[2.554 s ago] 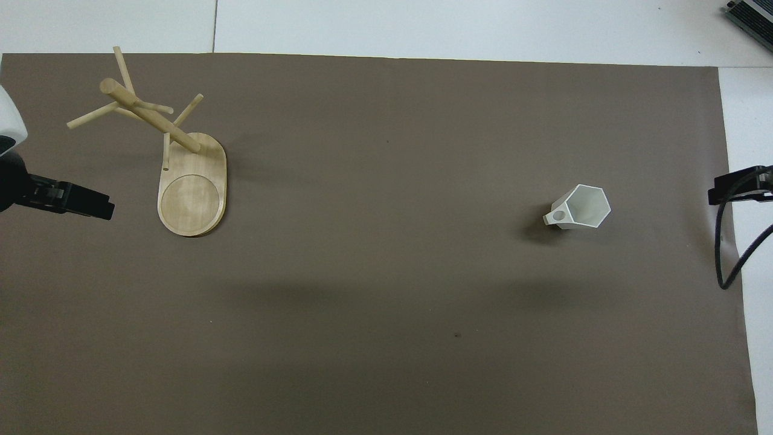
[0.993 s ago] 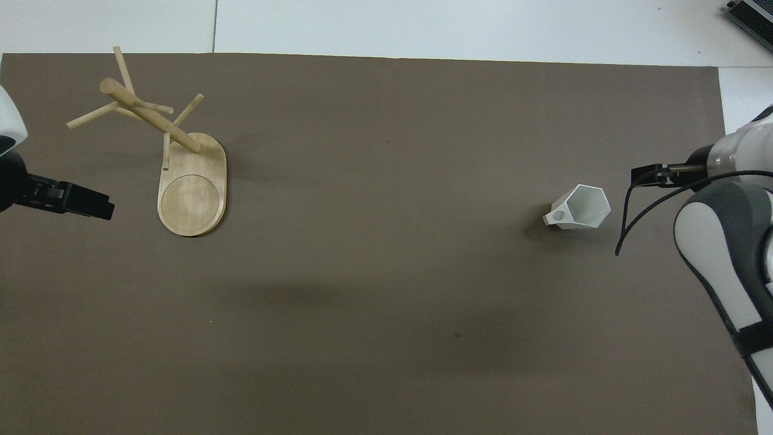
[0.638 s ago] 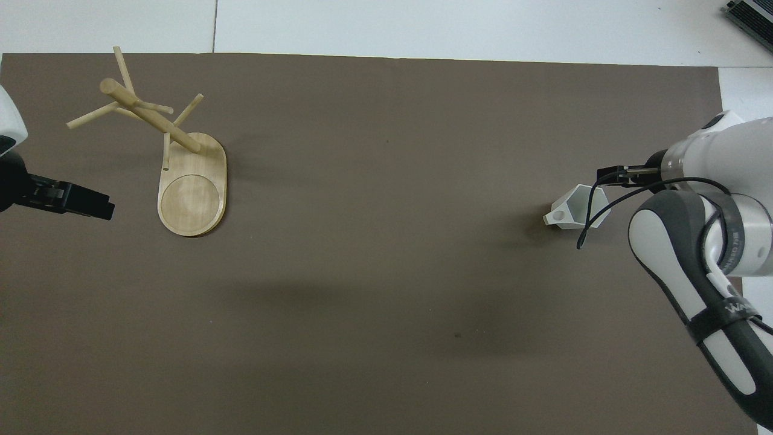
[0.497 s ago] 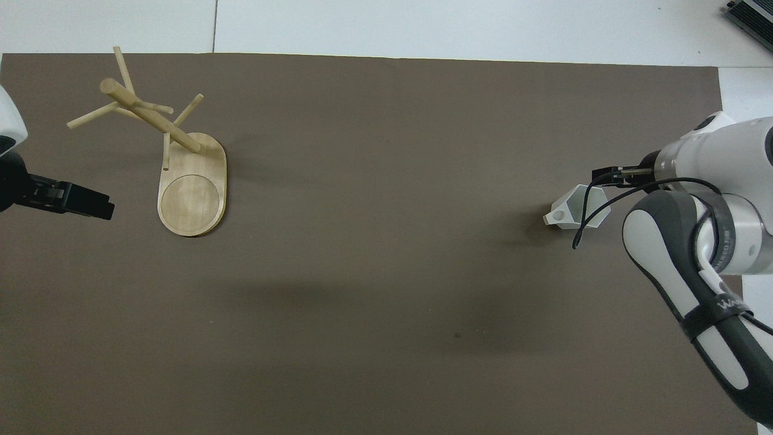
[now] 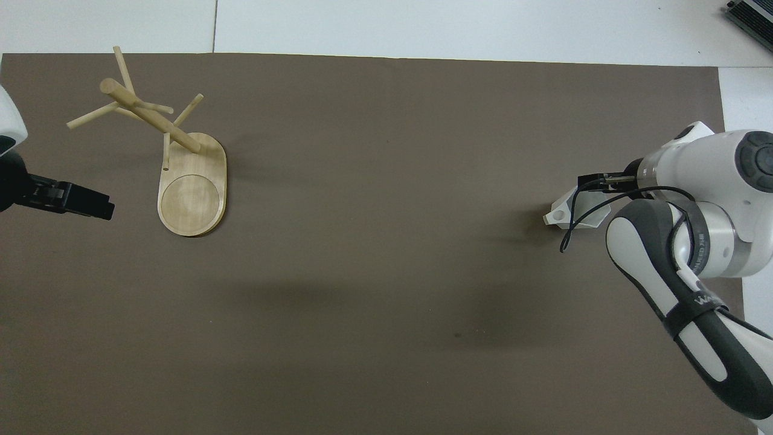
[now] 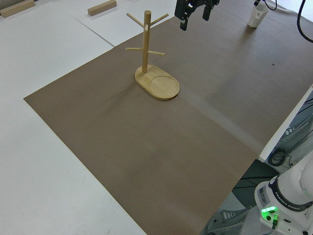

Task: Hang cup on rack
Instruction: 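Lower the right gripper and close it on the white cup's rim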

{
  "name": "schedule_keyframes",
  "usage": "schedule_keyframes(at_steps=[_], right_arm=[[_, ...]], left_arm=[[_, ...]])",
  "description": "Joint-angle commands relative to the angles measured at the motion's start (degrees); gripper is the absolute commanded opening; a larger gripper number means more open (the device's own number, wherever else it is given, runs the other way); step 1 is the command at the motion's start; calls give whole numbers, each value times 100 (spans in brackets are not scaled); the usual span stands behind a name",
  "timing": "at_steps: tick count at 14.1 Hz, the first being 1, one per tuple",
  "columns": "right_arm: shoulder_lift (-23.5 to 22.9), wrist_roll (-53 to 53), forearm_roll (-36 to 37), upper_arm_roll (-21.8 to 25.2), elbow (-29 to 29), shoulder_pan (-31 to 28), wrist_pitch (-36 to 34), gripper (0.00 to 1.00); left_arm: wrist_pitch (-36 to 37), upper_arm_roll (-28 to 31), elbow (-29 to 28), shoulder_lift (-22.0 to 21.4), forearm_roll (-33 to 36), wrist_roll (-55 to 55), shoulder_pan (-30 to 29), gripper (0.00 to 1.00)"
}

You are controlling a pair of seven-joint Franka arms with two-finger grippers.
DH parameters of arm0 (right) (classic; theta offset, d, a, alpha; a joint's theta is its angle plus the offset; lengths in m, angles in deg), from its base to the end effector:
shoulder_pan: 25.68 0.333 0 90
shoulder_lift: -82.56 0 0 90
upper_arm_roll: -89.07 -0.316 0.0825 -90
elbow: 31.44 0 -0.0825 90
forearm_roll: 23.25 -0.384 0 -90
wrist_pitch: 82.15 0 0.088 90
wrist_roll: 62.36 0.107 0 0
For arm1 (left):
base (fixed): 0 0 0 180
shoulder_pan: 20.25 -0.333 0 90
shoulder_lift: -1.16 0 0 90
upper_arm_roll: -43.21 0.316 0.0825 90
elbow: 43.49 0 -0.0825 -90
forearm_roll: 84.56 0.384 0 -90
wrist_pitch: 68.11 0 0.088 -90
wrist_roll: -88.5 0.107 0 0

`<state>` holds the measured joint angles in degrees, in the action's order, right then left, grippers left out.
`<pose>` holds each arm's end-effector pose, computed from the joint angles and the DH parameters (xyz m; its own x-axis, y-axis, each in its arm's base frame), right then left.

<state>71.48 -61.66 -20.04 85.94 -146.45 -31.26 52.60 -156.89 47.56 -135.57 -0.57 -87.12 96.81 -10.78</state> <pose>0.6031 -0.0276 0.3754 0.9884 -0.0176 0.1508 -0.0228 -0.9992 0.0329 0.5399 -0.0526 0.6222 0.9722 -0.2331 -0.0204 -0.2319 -0.9714 0.0504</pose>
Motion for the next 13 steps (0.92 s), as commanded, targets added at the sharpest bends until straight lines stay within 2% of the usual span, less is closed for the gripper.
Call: schedule_keyframes(at_steps=[1, 9, 13], right_arm=[[54, -34, -30, -30, -267, -39, 166, 100], [132, -387, -22, -21, -144, -48, 52, 100], [133, -614, -22, 32, 111, -66, -229, 100]], left_arm=[[37, 22, -109, -125, 124, -66, 37, 100], [37, 22, -109, -125, 124, -66, 37, 100], [37, 22, -117, -125, 124, -66, 37, 100]])
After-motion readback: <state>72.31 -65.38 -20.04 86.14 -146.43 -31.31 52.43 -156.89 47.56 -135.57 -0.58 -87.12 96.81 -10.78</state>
